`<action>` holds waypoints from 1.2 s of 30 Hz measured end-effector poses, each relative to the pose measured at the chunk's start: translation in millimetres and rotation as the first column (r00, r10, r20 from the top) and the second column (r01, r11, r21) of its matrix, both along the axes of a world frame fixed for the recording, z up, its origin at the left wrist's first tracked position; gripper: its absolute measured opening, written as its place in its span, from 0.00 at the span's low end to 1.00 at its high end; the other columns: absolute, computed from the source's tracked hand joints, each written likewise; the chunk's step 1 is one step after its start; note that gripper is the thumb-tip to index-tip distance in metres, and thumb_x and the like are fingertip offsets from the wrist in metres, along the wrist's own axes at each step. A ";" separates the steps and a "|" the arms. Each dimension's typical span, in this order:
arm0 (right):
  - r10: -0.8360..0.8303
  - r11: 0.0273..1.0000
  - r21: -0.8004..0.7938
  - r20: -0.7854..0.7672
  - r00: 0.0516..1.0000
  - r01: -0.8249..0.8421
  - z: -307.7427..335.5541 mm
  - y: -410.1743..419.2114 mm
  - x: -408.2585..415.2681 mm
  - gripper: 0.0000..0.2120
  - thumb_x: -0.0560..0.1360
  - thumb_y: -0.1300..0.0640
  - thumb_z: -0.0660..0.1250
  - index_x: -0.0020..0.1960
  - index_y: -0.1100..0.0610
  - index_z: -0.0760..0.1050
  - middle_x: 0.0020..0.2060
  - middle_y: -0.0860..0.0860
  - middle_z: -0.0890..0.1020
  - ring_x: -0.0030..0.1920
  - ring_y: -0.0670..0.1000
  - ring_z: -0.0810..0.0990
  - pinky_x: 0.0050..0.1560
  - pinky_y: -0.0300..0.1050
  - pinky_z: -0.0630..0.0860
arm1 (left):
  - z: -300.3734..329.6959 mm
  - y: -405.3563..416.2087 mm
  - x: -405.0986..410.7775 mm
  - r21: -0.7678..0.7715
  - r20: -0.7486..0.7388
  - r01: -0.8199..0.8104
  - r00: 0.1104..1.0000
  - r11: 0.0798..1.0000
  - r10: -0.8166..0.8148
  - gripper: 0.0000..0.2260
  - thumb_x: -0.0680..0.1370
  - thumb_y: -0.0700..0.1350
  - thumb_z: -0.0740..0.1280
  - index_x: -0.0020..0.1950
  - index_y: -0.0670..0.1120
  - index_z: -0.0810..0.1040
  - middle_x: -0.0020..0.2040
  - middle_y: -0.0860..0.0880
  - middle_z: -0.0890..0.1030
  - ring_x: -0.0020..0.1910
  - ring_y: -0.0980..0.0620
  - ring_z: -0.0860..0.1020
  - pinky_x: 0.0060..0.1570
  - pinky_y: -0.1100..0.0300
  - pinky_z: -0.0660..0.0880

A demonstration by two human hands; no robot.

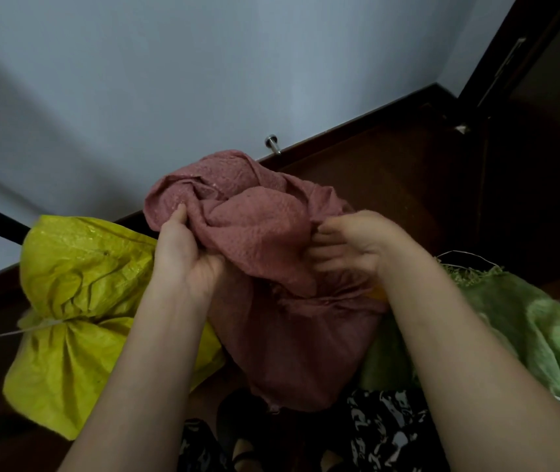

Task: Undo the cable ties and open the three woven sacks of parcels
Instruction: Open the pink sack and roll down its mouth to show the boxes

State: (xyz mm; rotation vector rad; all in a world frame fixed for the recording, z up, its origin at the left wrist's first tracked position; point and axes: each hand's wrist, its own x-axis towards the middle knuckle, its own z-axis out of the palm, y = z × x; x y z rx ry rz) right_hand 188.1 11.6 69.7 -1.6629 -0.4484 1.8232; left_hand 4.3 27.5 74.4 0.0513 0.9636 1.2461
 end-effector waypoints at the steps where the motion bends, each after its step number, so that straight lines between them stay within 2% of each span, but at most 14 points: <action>1: -0.078 0.997 -0.010 -0.084 0.993 0.077 -0.2 2.7 -0.5 0.11 0.80 0.66 0.54 0.44 0.60 0.72 0.58 0.61 0.78 0.62 0.62 0.76 0.57 0.63 0.72 | 0.0 -0.5 -1.0 0.033 -0.006 0.004 1.000 0.999 -0.003 0.20 0.82 0.52 0.54 0.60 0.39 0.77 0.54 0.38 0.82 0.50 0.42 0.82 0.44 0.46 0.81; 4: -0.200 0.977 -0.105 -0.125 0.972 0.188 -3.9 4.0 0.7 0.08 0.80 0.54 0.62 0.54 0.58 0.73 0.59 0.58 0.73 0.65 0.62 0.73 0.60 0.70 0.68 | 4.6 -5.1 -3.7 0.138 -0.013 -0.012 1.000 0.990 0.014 0.12 0.78 0.45 0.57 0.47 0.43 0.79 0.43 0.43 0.84 0.40 0.46 0.83 0.46 0.46 0.80; 6: -0.174 0.962 -0.226 -0.082 0.981 0.152 -13.0 -0.1 3.5 0.27 0.76 0.41 0.65 0.69 0.55 0.67 0.65 0.58 0.71 0.64 0.64 0.72 0.58 0.74 0.67 | 10.3 -9.3 -4.3 0.180 0.003 0.031 0.999 0.983 -0.033 0.13 0.70 0.39 0.57 0.44 0.40 0.80 0.41 0.42 0.82 0.39 0.45 0.82 0.49 0.45 0.78; 8: -0.179 0.949 -0.286 -0.144 0.973 0.132 -19.9 -3.0 0.5 0.33 0.72 0.39 0.68 0.70 0.53 0.65 0.66 0.59 0.71 0.63 0.67 0.72 0.54 0.76 0.68 | 13.2 -12.4 -3.3 0.165 -0.005 0.074 0.997 0.984 -0.074 0.16 0.64 0.38 0.55 0.45 0.38 0.79 0.39 0.42 0.82 0.36 0.46 0.82 0.47 0.47 0.80; 10: -0.298 0.923 -0.327 -0.268 0.916 0.205 -26.5 -2.8 -1.7 0.25 0.71 0.51 0.73 0.64 0.58 0.71 0.62 0.61 0.75 0.61 0.67 0.74 0.54 0.75 0.70 | 16.2 -15.7 0.9 0.110 -0.070 0.107 0.993 0.988 -0.099 0.17 0.61 0.38 0.54 0.44 0.38 0.76 0.35 0.43 0.80 0.30 0.48 0.81 0.37 0.55 0.81; 13: -0.512 0.847 -0.334 -0.308 0.802 0.412 -29.8 3.7 0.5 0.06 0.75 0.71 0.63 0.52 0.68 0.74 0.54 0.64 0.78 0.59 0.62 0.77 0.59 0.61 0.75 | 19.7 -19.1 6.5 0.027 -0.190 0.184 0.966 0.983 -0.176 0.13 0.60 0.36 0.53 0.40 0.38 0.73 0.28 0.44 0.77 0.22 0.50 0.78 0.24 0.65 0.75; 15: -0.578 0.811 -0.303 -0.284 0.765 0.501 -24.6 6.0 4.7 0.06 0.76 0.73 0.55 0.46 0.69 0.71 0.47 0.65 0.76 0.57 0.62 0.78 0.55 0.60 0.74 | 21.1 -21.6 7.1 -0.043 -0.252 0.247 0.935 0.968 -0.250 0.10 0.60 0.35 0.52 0.37 0.38 0.70 0.21 0.46 0.75 0.18 0.51 0.75 0.20 0.68 0.72; 18: -0.571 0.819 -0.246 -0.262 0.778 0.519 -17.2 2.0 12.2 0.10 0.77 0.72 0.50 0.43 0.69 0.69 0.41 0.63 0.72 0.41 0.62 0.75 0.45 0.59 0.74 | 18.6 -25.1 3.5 -0.159 -0.289 0.293 0.899 0.943 -0.328 0.07 0.60 0.34 0.51 0.32 0.40 0.66 0.18 0.47 0.70 0.15 0.52 0.72 0.19 0.68 0.71; 21: -0.646 0.763 -0.245 -0.263 0.717 0.598 -13.6 1.0 18.8 0.10 0.77 0.69 0.51 0.45 0.65 0.71 0.45 0.61 0.71 0.41 0.60 0.73 0.33 0.54 0.74 | 6.9 -26.3 -4.3 -0.284 -0.334 0.272 0.871 0.919 -0.361 0.09 0.60 0.33 0.52 0.30 0.39 0.71 0.23 0.45 0.73 0.22 0.49 0.76 0.24 0.58 0.78; 26: -0.657 0.717 -0.141 -0.462 0.595 0.682 -17.3 6.0 17.8 0.24 0.82 0.45 0.51 0.63 0.61 0.74 0.59 0.63 0.77 0.59 0.63 0.76 0.58 0.62 0.74 | 3.5 -29.5 3.7 -0.416 -0.420 0.220 0.814 0.882 -0.401 0.16 0.79 0.34 0.55 0.33 0.40 0.74 0.25 0.42 0.75 0.31 0.45 0.75 0.45 0.54 0.75; 29: -0.626 0.715 -0.091 -0.525 0.577 0.694 -14.9 6.2 12.4 0.30 0.80 0.38 0.49 0.66 0.58 0.74 0.60 0.62 0.77 0.61 0.64 0.76 0.58 0.64 0.73 | 3.0 -28.2 10.4 -0.502 -0.435 0.205 0.780 0.840 -0.450 0.12 0.81 0.48 0.60 0.57 0.41 0.74 0.43 0.47 0.75 0.50 0.42 0.76 0.45 0.53 0.73; 32: -0.623 0.692 -0.041 -0.538 0.568 0.721 -9.2 5.5 9.3 0.27 0.80 0.40 0.50 0.62 0.58 0.77 0.57 0.62 0.79 0.54 0.63 0.78 0.54 0.62 0.74 | -6.8 -24.0 8.1 -0.578 -0.279 0.327 0.782 0.748 -0.558 0.33 0.72 0.62 0.68 0.70 0.43 0.68 0.55 0.41 0.77 0.52 0.40 0.77 0.46 0.42 0.73; 34: -0.618 0.683 -0.018 -0.547 0.564 0.731 -7.6 5.8 8.1 0.25 0.80 0.42 0.50 0.59 0.58 0.78 0.55 0.61 0.80 0.52 0.62 0.78 0.50 0.59 0.76 | -10.4 -27.3 13.5 -0.572 -0.204 0.379 0.794 0.728 -0.573 0.40 0.66 0.60 0.73 0.70 0.41 0.66 0.61 0.38 0.76 0.53 0.36 0.77 0.41 0.36 0.74; 36: -0.606 0.685 -0.005 -0.558 0.566 0.729 -7.6 5.5 9.3 0.26 0.79 0.40 0.51 0.58 0.57 0.78 0.55 0.61 0.80 0.53 0.61 0.79 0.48 0.57 0.77 | -19.8 -27.0 17.9 -0.520 -0.181 0.369 0.834 0.770 -0.521 0.37 0.66 0.51 0.75 0.71 0.41 0.66 0.61 0.38 0.76 0.54 0.37 0.77 0.36 0.36 0.77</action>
